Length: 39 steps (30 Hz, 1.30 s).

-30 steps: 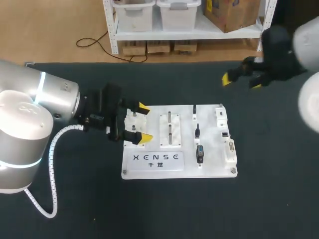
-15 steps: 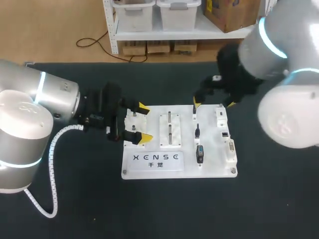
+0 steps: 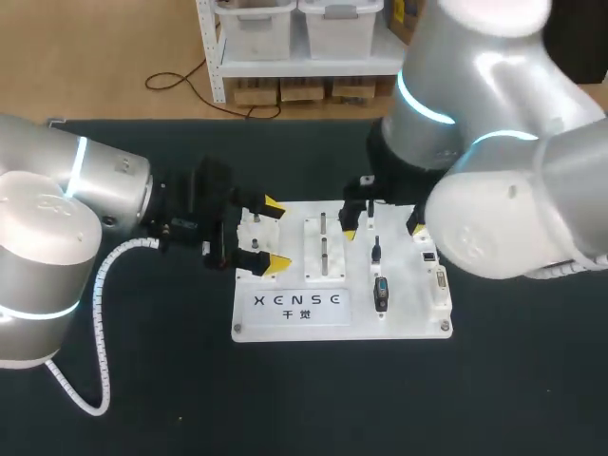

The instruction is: Insert the Ethernet cable into its matching sockets.

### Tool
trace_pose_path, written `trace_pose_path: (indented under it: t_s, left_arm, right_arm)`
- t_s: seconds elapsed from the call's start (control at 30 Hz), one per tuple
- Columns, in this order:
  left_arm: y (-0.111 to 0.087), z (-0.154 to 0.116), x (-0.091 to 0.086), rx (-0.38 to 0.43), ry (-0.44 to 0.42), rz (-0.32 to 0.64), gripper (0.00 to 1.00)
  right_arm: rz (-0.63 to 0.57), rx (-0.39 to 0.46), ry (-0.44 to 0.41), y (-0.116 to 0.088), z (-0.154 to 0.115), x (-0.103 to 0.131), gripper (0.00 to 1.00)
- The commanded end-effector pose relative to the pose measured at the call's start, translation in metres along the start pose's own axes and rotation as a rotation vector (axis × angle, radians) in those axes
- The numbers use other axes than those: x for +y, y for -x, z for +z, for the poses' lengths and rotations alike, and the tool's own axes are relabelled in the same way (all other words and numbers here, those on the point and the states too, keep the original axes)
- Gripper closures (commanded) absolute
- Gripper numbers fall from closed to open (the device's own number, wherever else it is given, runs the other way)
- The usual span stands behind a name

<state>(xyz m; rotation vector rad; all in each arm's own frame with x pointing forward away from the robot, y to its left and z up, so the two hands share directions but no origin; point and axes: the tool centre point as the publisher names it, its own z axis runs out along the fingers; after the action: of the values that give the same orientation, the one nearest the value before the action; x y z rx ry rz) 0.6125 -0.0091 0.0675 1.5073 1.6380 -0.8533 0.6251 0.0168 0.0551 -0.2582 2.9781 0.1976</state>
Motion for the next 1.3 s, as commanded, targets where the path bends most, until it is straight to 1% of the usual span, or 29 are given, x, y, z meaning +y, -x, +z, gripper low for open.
trace_pose_path:
  t_s: [0.03,0.13,0.27,0.5,0.53,0.57,0.63,0.7,0.77,1.03,1.17,1.3]
  left_arm:
    - [-0.002,0.0,-0.001,-0.006,0.003,0.003,0.0]
    - [-0.002,0.0,-0.001,-0.006,0.003,0.003,0.0]
    - [-0.002,0.0,-0.001,-0.006,0.003,0.003,0.0]
    - [-0.002,0.0,-0.001,-0.006,0.003,0.003,0.0]
    - [-0.002,0.0,-0.001,-0.006,0.003,0.003,0.0]
    - [-0.002,0.0,-0.001,-0.006,0.003,0.003,0.0]
    - [-0.002,0.0,-0.001,-0.006,0.003,0.003,0.0]
    - [-0.002,0.0,-0.001,-0.006,0.003,0.003,0.0]
    - [-0.002,0.0,-0.001,-0.006,0.003,0.003,0.0]
    - [-0.002,0.0,-0.001,-0.006,0.003,0.003,0.0]
    - [-0.002,0.0,-0.001,-0.006,0.003,0.003,0.0]
    - [-0.002,0.0,-0.001,-0.006,0.003,0.003,0.0]
  right_arm:
    - [0.003,0.016,-0.034,-0.001,0.008,0.002,0.0]
    - [0.008,0.031,-0.049,-0.004,0.011,0.0,0.0]
    - [0.017,0.044,-0.048,-0.009,0.015,-0.002,0.0]
    - [0.032,0.065,-0.057,-0.011,0.022,-0.004,0.0]
    - [0.035,0.067,-0.058,-0.01,0.024,-0.004,0.09]
    - [0.036,0.069,-0.061,-0.01,0.025,-0.005,0.21]
    - [0.037,0.071,-0.064,-0.009,0.027,-0.004,0.25]
    - [0.035,0.074,-0.066,-0.008,0.029,-0.004,0.41]
    - [0.032,0.078,-0.069,-0.008,0.03,-0.004,0.51]
    - [0.025,0.085,-0.074,-0.007,0.034,-0.003,0.55]
    - [0.02,0.089,-0.077,-0.007,0.034,-0.002,0.6]
    - [0.018,0.093,-0.08,-0.008,0.036,-0.002,0.71]
